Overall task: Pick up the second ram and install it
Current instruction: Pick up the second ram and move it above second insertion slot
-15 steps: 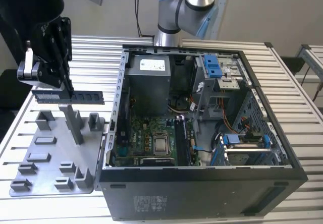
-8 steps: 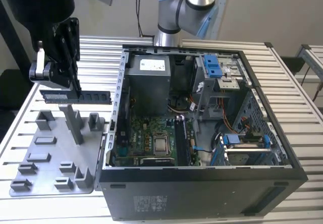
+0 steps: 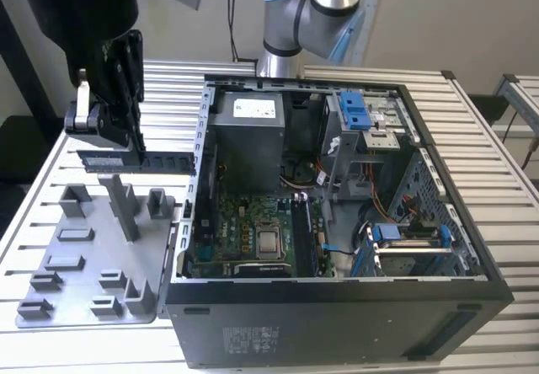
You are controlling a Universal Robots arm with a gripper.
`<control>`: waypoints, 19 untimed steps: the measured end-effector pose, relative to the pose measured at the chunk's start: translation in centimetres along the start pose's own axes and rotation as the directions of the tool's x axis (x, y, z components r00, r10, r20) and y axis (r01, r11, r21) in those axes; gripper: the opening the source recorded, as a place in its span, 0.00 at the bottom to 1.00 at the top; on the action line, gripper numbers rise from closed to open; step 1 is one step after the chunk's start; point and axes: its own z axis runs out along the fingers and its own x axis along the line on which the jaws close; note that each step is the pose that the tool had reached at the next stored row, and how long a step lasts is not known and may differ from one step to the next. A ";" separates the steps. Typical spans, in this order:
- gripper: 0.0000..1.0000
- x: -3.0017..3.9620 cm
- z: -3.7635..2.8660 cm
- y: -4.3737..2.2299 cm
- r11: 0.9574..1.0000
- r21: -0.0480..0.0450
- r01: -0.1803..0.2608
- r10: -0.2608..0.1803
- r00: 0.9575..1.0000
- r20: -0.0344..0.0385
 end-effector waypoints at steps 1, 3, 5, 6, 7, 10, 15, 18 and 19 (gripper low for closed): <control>0.14 0.00 0.00 -0.15 1.000 0.000 0.000 0.000 1.000 0.000; 0.14 -0.01 0.00 -0.47 1.000 0.000 0.000 0.000 1.000 0.000; 0.14 -0.01 0.00 -0.74 1.000 0.000 0.000 0.000 1.000 0.000; 0.14 -0.01 0.00 -0.87 1.000 0.000 0.000 0.000 1.000 0.000; 0.14 -0.02 0.00 -1.01 1.000 0.000 0.000 0.000 1.000 0.000; 0.14 -0.02 0.00 -1.46 1.000 0.000 0.000 0.000 1.000 0.000; 0.14 -0.03 0.00 -2.07 1.000 0.000 0.000 0.000 1.000 0.000; 0.14 -0.03 -0.01 -2.42 1.000 0.000 0.000 0.000 1.000 0.000; 0.14 -0.03 0.00 -2.52 1.000 0.000 0.000 0.000 1.000 0.000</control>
